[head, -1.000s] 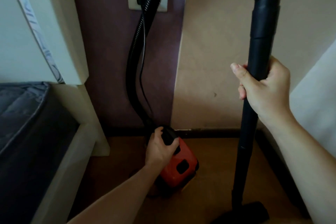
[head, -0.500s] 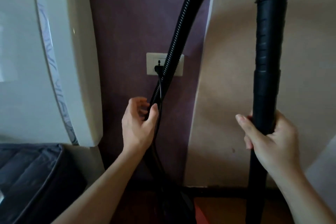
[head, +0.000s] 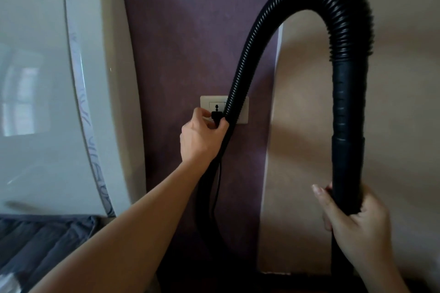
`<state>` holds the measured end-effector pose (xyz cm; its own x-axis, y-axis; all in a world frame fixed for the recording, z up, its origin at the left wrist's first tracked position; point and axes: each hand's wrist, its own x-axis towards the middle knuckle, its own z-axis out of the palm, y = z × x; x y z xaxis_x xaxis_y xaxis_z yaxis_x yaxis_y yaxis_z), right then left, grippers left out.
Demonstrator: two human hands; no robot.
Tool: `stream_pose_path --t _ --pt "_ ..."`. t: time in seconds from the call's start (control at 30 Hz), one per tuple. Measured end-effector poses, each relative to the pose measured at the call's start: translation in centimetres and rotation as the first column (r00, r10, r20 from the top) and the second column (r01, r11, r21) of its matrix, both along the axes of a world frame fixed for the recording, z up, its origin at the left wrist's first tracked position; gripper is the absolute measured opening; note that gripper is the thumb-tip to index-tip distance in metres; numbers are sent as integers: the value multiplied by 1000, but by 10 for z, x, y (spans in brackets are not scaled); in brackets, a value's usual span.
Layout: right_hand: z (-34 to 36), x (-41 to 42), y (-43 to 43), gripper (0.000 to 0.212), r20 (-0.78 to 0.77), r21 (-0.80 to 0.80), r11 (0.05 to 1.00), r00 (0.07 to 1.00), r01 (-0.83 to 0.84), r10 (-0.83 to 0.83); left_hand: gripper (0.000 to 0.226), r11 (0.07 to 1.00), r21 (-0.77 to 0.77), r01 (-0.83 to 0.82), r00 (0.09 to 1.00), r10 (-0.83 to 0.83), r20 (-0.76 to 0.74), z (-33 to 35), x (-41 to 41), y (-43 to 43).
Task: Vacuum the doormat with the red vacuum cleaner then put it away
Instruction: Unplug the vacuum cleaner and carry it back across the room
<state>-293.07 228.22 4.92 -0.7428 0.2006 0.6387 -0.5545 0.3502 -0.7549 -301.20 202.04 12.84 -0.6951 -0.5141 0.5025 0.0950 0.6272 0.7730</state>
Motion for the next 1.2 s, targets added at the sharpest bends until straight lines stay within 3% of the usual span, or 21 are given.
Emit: stream_pose_path --t 0.13,0.33,0.67,0.87,1.2 --pt "4 -5 0 23 -18 1 1000 1000 -18 19 25 999 12 -30 999 29 17 4 -6 -1" --pt "3 -13 1 26 -8 -1 999 999 -49 49 20 983 176 48 999 -51 14 5 -17 5" --pt "-1 -17 8 17 14 -13 1000 1000 -3 3 29 996 -65 -66 997 68 33 0 -21 4" --pt "-5 -20 12 22 31 8 999 999 40 -40 33 1000 -5 -17 996 16 -87 -8 -24 5" --pt "-5 -26 17 23 15 -4 999 999 43 -42 35 997 -67 45 983 -56 -175 -12 8 16"
